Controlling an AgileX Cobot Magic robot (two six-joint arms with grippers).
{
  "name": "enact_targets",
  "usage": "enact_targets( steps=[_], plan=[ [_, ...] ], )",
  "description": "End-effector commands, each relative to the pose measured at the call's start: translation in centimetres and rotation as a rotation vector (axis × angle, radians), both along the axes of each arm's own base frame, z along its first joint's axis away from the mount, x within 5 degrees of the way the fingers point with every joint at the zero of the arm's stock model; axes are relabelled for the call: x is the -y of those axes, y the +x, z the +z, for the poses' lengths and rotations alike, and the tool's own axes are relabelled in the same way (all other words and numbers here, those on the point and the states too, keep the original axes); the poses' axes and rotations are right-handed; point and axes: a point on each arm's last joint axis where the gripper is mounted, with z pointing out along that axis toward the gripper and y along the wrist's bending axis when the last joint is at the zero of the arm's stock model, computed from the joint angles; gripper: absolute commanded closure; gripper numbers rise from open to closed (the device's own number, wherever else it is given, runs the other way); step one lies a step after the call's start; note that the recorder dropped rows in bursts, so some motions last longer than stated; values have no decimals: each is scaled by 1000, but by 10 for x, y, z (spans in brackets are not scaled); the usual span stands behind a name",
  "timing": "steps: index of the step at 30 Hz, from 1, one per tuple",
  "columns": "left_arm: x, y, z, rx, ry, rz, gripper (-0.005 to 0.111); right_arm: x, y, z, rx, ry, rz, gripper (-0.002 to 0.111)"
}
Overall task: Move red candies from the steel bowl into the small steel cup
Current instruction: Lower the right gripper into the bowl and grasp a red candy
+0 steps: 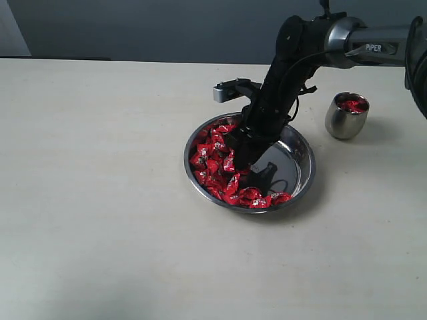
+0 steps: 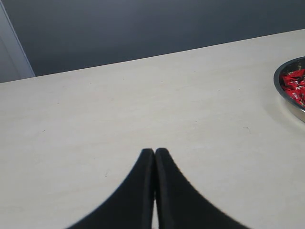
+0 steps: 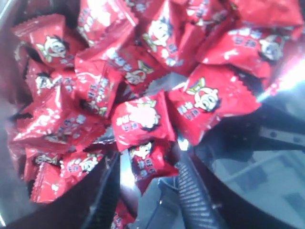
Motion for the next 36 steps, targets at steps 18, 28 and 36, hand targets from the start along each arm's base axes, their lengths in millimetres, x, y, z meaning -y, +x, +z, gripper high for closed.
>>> enact_targets(
  steps=[18, 28, 36],
  plan=[
    [1, 0, 1, 9, -6, -10, 106, -10, -3, -2, 55, -62, 53, 84],
    [1, 0, 1, 9, -6, -10, 106, -10, -3, -1, 54, -62, 54, 105],
    [1, 0, 1, 9, -6, -10, 106, 3, -1, 29, 148, -133, 73, 106]
  ],
)
